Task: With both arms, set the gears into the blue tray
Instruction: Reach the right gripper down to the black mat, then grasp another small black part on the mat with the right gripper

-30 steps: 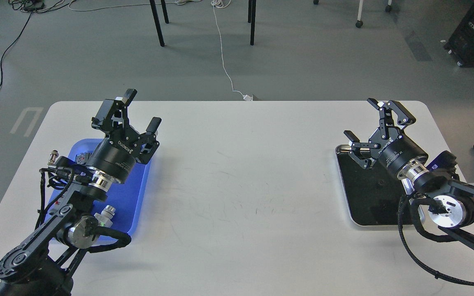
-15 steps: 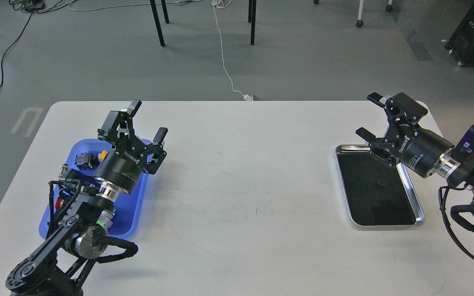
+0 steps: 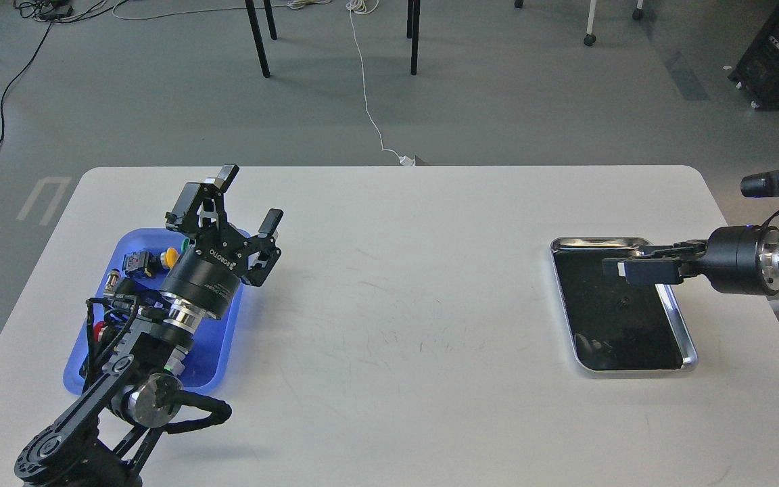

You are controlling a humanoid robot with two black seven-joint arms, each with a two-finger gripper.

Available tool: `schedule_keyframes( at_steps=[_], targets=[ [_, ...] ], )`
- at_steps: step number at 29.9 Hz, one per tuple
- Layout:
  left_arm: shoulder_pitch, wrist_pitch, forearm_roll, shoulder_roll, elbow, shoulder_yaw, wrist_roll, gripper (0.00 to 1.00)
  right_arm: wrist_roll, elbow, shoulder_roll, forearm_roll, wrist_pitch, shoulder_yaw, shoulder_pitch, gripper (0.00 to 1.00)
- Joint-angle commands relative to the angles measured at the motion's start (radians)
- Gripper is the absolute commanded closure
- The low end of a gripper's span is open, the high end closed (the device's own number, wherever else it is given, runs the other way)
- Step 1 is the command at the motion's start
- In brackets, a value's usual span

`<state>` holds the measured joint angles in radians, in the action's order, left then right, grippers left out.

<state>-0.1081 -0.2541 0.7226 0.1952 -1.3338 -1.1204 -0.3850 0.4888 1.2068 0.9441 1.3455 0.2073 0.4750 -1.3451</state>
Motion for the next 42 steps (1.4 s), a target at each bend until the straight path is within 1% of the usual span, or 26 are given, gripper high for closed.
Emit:
schedule_keyframes(
  at_steps=[1, 5, 8, 11, 12, 16, 19, 30, 42],
  targets=[
    [0.001, 0.0, 0.0, 0.0, -0.005, -0.012, -0.002, 0.02, 0.0, -0.162, -0.131, 0.061, 0.0, 0.138, -0.06, 0.01],
    [0.008, 0.0, 0.0, -0.003, -0.007, -0.012, 0.0, 0.02, 0.0, -0.237, -0.241, 0.063, -0.006, 0.246, -0.052, 0.03],
    [0.01, 0.001, 0.0, -0.003, -0.011, -0.016, 0.0, 0.02, 0.0, -0.291, -0.309, 0.063, -0.014, 0.31, -0.051, 0.06],
    [0.013, 0.0, 0.0, 0.001, -0.011, -0.016, 0.0, 0.02, 0.0, -0.329, -0.355, 0.061, -0.014, 0.362, -0.049, 0.11],
    [0.013, 0.0, 0.0, 0.001, -0.011, -0.016, 0.0, 0.02, 0.0, -0.335, -0.369, 0.061, -0.014, 0.373, -0.049, 0.14],
    [0.014, 0.0, 0.0, 0.0, -0.011, -0.016, 0.0, 0.02, 0.0, -0.339, -0.39, 0.061, -0.016, 0.387, -0.048, 0.3],
    [0.014, 0.0, 0.0, -0.002, -0.011, -0.016, 0.0, 0.02, 0.0, -0.34, -0.404, 0.061, -0.016, 0.389, -0.042, 0.36],
    [0.018, 0.0, 0.0, 0.0, -0.013, -0.019, 0.0, 0.02, 0.0, -0.398, -0.478, 0.058, -0.017, 0.387, -0.008, 0.4],
    [0.018, 0.0, 0.0, -0.003, -0.019, -0.018, 0.002, 0.02, 0.0, -0.4, -0.464, 0.053, -0.017, 0.387, 0.023, 0.4]
  ],
)
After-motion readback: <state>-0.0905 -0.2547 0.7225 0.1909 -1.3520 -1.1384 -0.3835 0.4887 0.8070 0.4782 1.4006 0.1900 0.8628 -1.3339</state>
